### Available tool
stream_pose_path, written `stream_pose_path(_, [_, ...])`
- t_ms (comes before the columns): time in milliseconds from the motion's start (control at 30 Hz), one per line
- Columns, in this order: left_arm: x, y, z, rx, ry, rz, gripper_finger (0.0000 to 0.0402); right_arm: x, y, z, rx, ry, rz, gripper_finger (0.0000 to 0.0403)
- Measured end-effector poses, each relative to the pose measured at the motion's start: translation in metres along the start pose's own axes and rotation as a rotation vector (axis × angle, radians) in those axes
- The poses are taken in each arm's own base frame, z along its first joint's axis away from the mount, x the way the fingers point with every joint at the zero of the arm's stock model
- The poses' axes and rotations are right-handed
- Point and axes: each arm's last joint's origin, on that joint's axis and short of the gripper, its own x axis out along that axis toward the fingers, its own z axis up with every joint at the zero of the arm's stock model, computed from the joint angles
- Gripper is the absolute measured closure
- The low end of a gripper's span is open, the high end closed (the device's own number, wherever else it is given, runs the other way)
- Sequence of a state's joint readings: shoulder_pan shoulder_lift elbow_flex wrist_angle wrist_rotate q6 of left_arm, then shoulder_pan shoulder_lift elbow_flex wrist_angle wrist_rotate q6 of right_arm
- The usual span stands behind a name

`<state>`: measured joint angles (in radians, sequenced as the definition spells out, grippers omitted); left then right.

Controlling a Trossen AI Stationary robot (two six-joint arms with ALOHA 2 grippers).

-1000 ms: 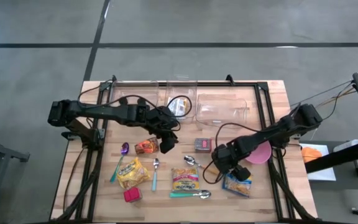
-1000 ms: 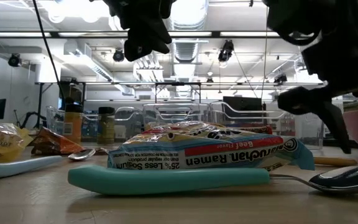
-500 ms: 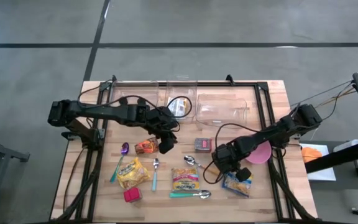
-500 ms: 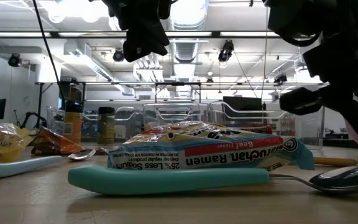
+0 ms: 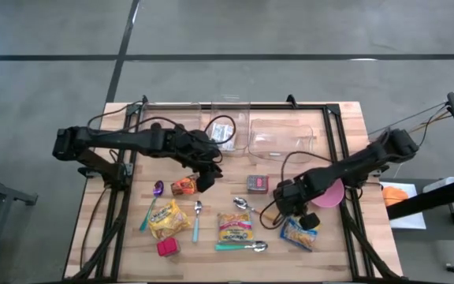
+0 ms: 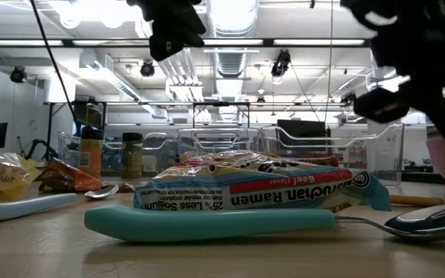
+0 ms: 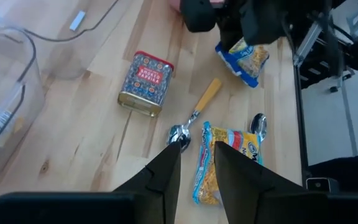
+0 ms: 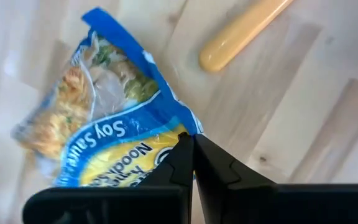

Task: Pick & Place Food Item
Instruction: Put the blue noodle pack into the middle transparent bin

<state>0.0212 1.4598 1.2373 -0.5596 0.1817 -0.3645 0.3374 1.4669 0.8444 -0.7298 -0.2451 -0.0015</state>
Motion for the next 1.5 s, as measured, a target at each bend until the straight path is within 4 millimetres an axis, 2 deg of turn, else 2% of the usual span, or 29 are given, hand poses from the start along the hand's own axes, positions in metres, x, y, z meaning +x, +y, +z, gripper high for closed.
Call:
stream_pose_path(433, [-0.006, 0.000, 0.001, 0.030, -0.025, 0.025, 0.0296, -0.073, 0.015, -0.019, 0.177, -0.336, -0.066, 0.0395])
stream_pose_path(667, [-0.006, 0.000, 0.001, 0.030, -0.023, 0.030, 0.0296, -0.092, 0.016, -0.029, 0.262, -0.448, -0.145, 0.0395])
stream_pose_path(800, [-0.006, 0.000, 0.001, 0.049, -0.023, 0.031, 0.0296, -0.087, 0.015, -0.025, 0.260, -0.423, -0.150, 0.0395])
stream_pose_path(967, [-0.006, 0.000, 0.000, 0.055, -0.020, 0.032, 0.0296, -0.066, 0.010, -0.014, 0.151, -0.320, -0.159, 0.0394])
stream_pose_path(1167, [-0.006, 0.001, -0.001, 0.052, -0.008, 0.037, 0.0296, -0.036, 0.003, -0.003, 0.086, -0.176, -0.019, 0.0388])
stream_pose_path(1300, [-0.006, 0.001, -0.001, 0.051, -0.008, 0.037, 0.0296, -0.020, 0.000, 0.003, 0.029, -0.138, -0.002, 0.0348])
stream_pose_path(1500, [-0.006, 0.001, -0.002, 0.046, 0.007, 0.042, 0.0296, -0.015, -0.003, 0.017, -0.032, -0.130, -0.033, 0.0250])
